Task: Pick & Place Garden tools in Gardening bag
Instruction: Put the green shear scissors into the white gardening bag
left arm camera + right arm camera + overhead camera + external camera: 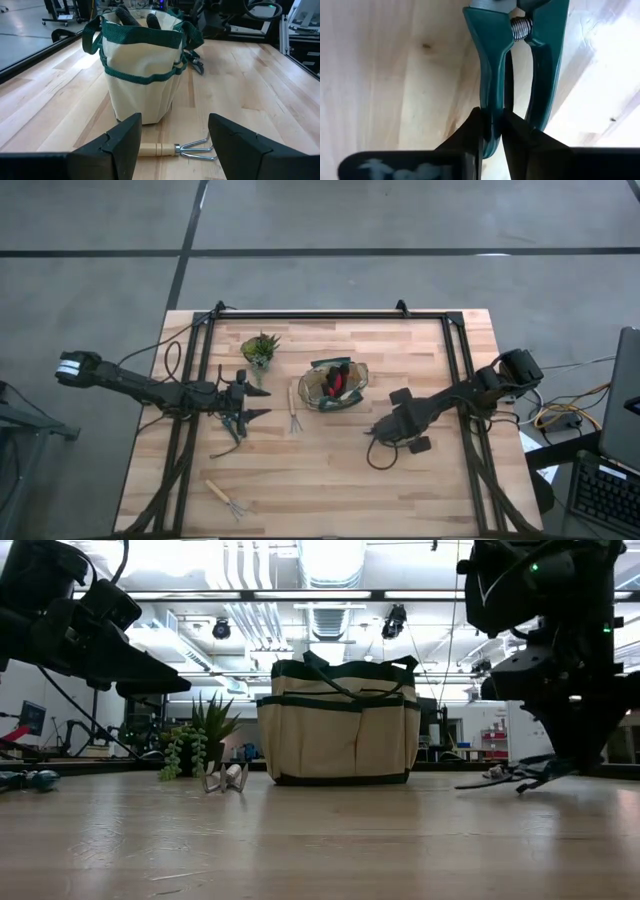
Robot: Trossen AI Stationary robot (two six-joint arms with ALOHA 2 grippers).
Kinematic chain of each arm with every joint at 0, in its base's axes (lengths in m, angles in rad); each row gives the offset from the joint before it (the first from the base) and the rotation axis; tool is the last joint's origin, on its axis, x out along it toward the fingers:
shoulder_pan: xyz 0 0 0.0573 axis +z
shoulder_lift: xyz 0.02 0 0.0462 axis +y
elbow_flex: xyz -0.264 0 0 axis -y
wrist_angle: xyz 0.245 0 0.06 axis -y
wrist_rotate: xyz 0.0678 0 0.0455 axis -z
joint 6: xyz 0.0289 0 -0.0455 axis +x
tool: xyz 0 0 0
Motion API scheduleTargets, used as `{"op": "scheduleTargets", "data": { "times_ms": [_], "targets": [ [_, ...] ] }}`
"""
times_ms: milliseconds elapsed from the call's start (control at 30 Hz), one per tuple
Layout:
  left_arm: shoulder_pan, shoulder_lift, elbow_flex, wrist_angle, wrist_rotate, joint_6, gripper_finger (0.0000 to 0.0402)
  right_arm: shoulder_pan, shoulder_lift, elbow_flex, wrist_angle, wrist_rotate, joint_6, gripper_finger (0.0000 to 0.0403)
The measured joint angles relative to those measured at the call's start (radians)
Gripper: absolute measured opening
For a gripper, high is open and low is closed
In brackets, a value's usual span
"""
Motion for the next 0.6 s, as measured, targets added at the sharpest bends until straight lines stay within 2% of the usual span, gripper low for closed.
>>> {"op": "scheduleTargets", "data": {
  "times_ms": [167,233,367,500,600],
  "targets": [
    [0.000,0.000,0.000,0.000,0.000,0.000,0.0234,0.002,0.001,0.009,0.008,-0.093,-0.157,0.0046],
    [0.000,0.000,0.000,-0.001,0.000,0.000,0.0234,0.002,0.002,0.009,0.016,-0.097,-0.225,0.0047],
    [0.000,0.000,0.000,-0.001,0.000,0.000,0.0234,0.001,0.003,0.013,0.016,-0.095,-0.227,0.0054],
    [0.000,0.000,0.000,-0.002,0.000,0.000,0.0234,0.003,0.003,0.033,0.027,-0.094,-0.243,0.0071],
    [0.000,0.000,0.000,-0.003,0.000,0.000,0.0234,0.011,0.003,0.043,0.050,-0.094,-0.328,0.0087]
  ]
}}
